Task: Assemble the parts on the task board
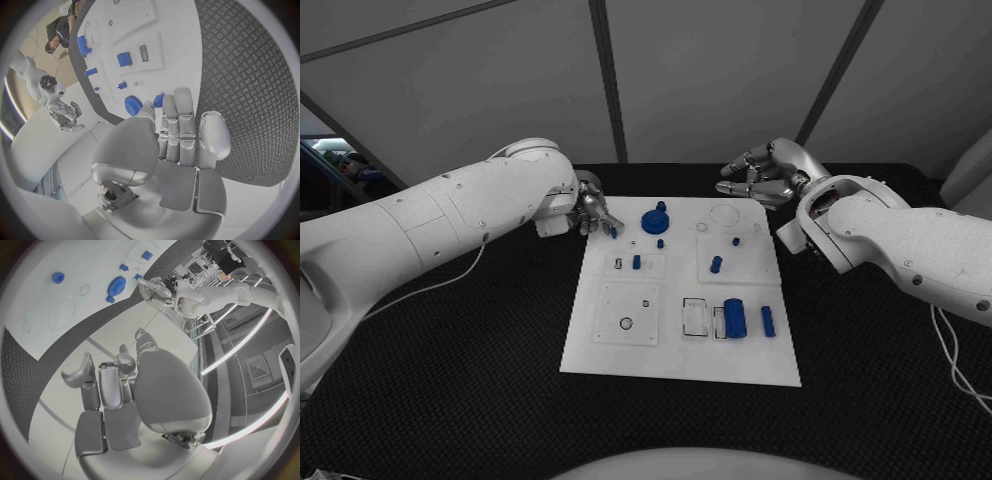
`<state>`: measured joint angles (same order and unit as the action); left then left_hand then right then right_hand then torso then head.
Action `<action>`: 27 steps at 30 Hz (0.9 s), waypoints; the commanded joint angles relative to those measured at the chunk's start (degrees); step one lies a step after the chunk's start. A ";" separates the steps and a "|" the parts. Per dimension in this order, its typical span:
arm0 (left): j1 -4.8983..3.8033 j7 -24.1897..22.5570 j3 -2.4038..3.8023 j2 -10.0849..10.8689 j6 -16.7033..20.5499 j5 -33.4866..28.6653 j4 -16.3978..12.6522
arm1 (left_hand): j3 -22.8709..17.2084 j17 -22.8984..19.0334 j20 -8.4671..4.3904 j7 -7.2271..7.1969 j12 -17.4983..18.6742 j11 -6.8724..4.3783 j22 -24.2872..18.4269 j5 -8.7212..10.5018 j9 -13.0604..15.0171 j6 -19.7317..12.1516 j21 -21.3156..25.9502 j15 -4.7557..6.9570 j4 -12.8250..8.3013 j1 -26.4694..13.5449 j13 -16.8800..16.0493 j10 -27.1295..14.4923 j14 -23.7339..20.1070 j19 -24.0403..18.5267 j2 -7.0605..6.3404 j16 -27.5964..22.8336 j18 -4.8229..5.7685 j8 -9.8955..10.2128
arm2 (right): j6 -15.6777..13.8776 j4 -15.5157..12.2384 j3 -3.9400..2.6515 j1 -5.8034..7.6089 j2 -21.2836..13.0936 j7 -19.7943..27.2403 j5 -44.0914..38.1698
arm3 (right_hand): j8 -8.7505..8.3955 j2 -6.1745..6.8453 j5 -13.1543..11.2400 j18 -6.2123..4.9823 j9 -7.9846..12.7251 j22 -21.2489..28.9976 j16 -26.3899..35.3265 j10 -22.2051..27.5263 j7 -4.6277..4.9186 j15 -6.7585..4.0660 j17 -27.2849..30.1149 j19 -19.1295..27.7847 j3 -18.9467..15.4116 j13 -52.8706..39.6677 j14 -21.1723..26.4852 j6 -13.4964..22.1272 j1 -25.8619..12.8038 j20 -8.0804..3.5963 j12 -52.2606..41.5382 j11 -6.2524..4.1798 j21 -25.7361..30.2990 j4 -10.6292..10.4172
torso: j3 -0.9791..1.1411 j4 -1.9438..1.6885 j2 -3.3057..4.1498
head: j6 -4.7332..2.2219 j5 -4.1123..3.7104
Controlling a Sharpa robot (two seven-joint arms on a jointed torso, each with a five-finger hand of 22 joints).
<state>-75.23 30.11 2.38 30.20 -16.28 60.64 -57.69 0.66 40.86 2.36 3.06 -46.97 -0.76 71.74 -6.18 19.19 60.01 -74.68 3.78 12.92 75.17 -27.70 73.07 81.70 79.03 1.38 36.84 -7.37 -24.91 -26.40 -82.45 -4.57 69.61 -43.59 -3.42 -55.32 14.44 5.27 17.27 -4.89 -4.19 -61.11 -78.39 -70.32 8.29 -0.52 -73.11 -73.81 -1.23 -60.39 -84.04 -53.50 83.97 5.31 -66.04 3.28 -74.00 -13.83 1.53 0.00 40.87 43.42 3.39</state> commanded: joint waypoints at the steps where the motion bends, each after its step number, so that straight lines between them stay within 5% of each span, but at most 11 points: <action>1: -0.07 -0.65 0.02 -0.01 -0.10 -0.87 0.01 | -1.99 0.04 -0.20 -0.34 0.59 -0.62 0.09 -0.17 -0.17 0.12 -0.27 0.55 -0.84 1.90 0.22 -0.10 0.07 0.16 0.57 0.12 2.57 0.44 | 0.28 -0.02 -0.04 0.07 0.06 0.22 -0.06 | 0.21 -0.22 0.26 -1.17 0.10 0.08 0.16 0.29 -0.14 -0.51 0.06 0.44 0.09 0.02 -1.98 0.33 -0.55 -0.09 0.12 -0.05 0.31 -0.38 | 0.01 0.03 0.01 | 0.04 -0.02; 6: -0.07 -0.93 0.02 0.02 0.27 -1.76 0.05 | -9.02 0.06 -0.42 -0.22 1.68 -0.60 0.15 -0.15 -0.38 -0.32 -0.10 0.64 -3.42 5.53 0.97 -0.32 0.01 0.06 1.04 0.05 2.54 1.00 | 0.30 -0.01 -0.04 0.07 0.06 0.21 -0.06 | 0.21 -0.23 0.27 -1.17 0.10 0.09 0.16 0.29 -0.15 -0.51 0.06 0.43 0.09 0.02 -1.98 0.33 -0.55 -0.09 0.12 -0.05 0.32 -0.38 | 0.04 0.01 0.02 | 0.12 0.00; 8: -0.07 -1.08 0.02 0.04 0.41 -2.19 0.07 | -14.95 0.08 -0.39 0.21 2.31 -0.44 0.27 -0.13 -0.20 -0.31 0.00 0.45 -4.37 4.95 1.49 -0.01 -0.03 0.04 -0.21 0.01 2.51 0.90 | 0.31 0.00 -0.04 0.07 0.06 0.21 -0.06 | 0.22 -0.24 0.28 -1.17 0.10 0.09 0.18 0.29 -0.15 -0.52 0.09 0.43 0.11 0.03 -1.97 0.33 -0.53 -0.09 0.12 -0.05 0.33 -0.37 | 0.02 0.00 0.02 | 0.12 -0.01; 15: -0.06 -1.38 0.02 0.24 0.75 -4.13 0.09 | -26.55 0.10 -0.12 0.19 2.81 -0.50 0.58 -0.18 0.82 -0.83 0.13 0.29 -7.09 1.30 2.06 0.53 0.01 0.07 -4.08 -0.03 2.55 0.02 | 0.34 0.06 -0.04 0.07 0.05 0.20 -0.06 | 0.23 -0.26 0.33 -1.18 0.10 0.11 0.19 0.27 -0.16 -0.52 0.08 0.43 0.15 0.00 -1.98 0.33 -0.48 -0.09 0.09 -0.06 0.34 -0.34 | 0.01 0.00 0.01 | 0.17 0.06; 27: -0.06 -1.67 0.02 3.87 4.67 -10.06 -4.24 | -38.11 0.29 -0.27 -0.22 2.87 -0.71 1.69 -2.12 3.71 -1.12 -0.38 0.59 -11.47 -4.43 2.43 1.87 0.13 0.68 -7.69 0.16 2.74 -2.93 | 0.49 0.16 -0.04 0.06 -0.02 0.16 -0.06 | 0.24 -0.28 0.39 -1.18 0.10 0.11 0.19 0.27 -0.16 -0.53 0.07 0.42 0.17 0.00 -1.98 0.33 -0.46 -0.09 0.09 -0.07 0.35 -0.32 | -0.06 -0.20 -0.08 | 0.15 0.21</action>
<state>-75.21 29.24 2.37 33.79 -14.24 54.13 -61.27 -29.52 41.08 2.04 2.87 -44.31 -1.24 73.38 -8.20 22.78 59.15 -74.79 4.00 9.09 71.07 -25.32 74.37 81.70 79.34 -6.56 36.83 -7.37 -27.76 -26.26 -82.26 -4.57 69.60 -43.61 -3.43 -55.31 14.43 5.27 17.27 -4.89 -4.19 -61.05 -78.39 -70.32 8.30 -0.52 -73.11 -73.81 -1.06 -60.39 -84.04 -53.50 83.97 5.31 -66.04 3.28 -74.00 -14.00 1.52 -0.09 40.83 43.57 3.53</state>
